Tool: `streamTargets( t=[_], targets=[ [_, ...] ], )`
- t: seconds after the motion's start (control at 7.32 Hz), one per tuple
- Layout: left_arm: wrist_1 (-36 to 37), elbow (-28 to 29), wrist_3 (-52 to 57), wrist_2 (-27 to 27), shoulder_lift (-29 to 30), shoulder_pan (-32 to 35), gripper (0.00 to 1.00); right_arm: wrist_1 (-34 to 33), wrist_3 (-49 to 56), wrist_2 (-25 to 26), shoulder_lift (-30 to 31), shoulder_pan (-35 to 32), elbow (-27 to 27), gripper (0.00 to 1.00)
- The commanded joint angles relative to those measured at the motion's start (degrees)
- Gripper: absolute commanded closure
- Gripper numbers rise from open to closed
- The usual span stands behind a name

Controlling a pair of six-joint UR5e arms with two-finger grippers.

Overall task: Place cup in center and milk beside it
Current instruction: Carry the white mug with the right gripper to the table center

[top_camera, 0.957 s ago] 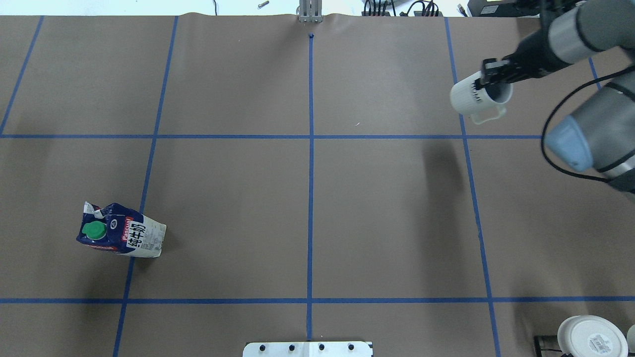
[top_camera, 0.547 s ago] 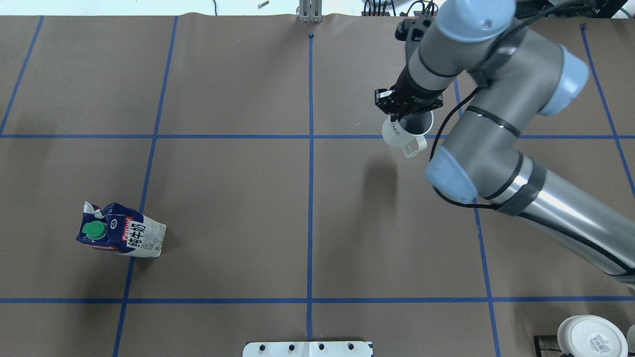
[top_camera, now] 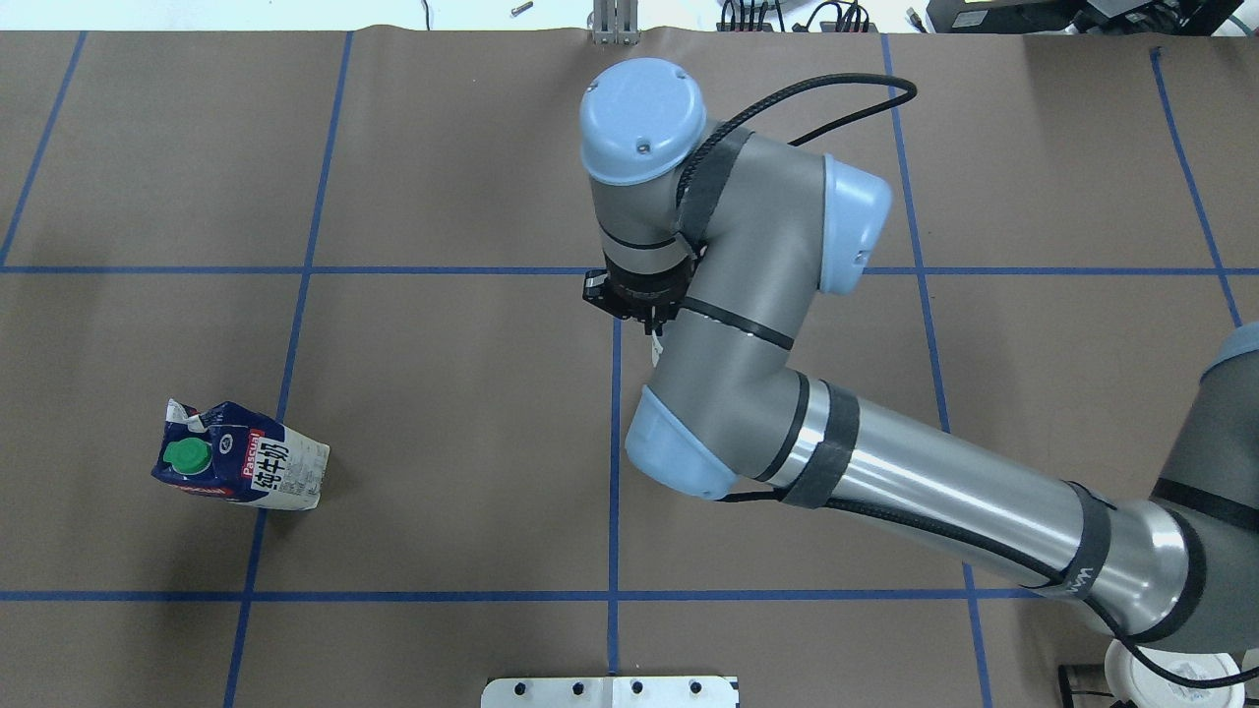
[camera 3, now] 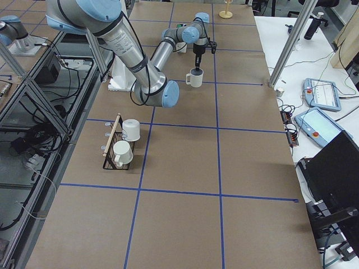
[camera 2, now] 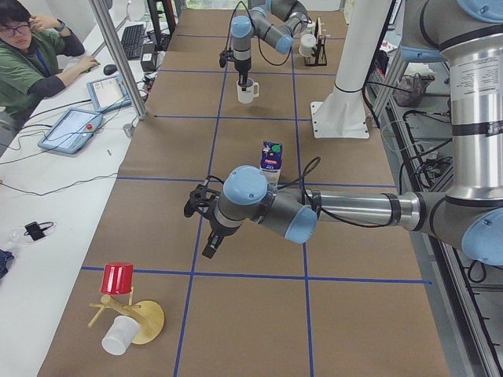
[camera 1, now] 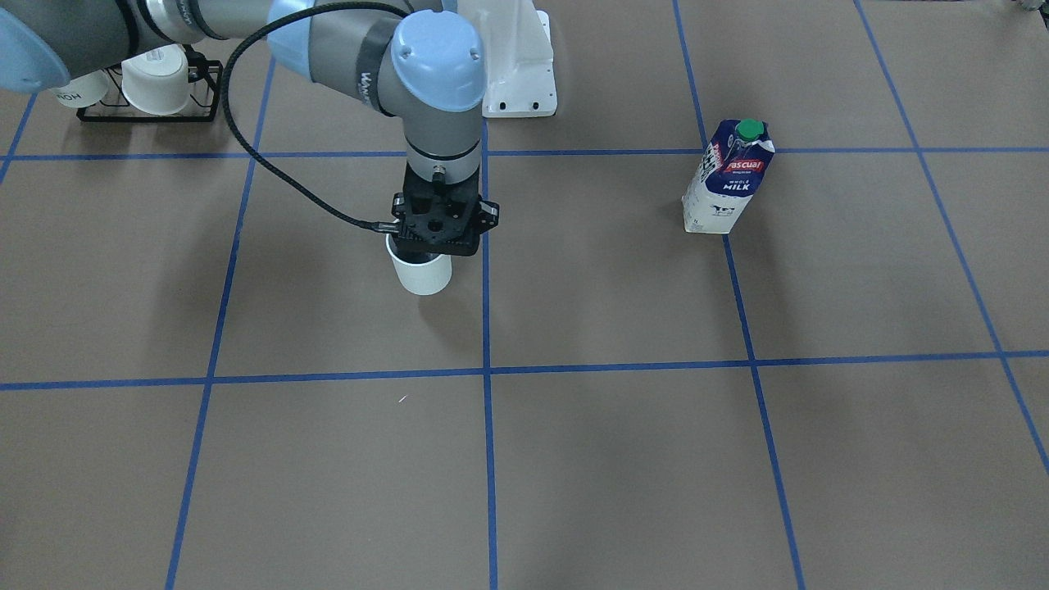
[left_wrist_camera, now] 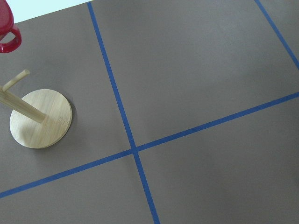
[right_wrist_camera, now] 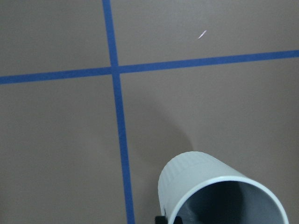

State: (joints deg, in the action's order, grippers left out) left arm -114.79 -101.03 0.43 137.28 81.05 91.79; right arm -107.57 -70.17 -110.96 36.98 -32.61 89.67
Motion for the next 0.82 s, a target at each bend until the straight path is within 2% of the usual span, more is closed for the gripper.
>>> streamTargets(
  t=[0.0,0.68],
  targets=[
    [0.00,0.22,0.01,0.00,0.07,-0.03,0.02,0.16,-1.02,0.13,-2.17,2.45,-2.22,1.00],
    [0.00,0.57,0.01,0.00,-0.01,-0.03,0.02,5.53,-0.23,1.19,-1.82,3.25,-5.56,1.00]
  ],
)
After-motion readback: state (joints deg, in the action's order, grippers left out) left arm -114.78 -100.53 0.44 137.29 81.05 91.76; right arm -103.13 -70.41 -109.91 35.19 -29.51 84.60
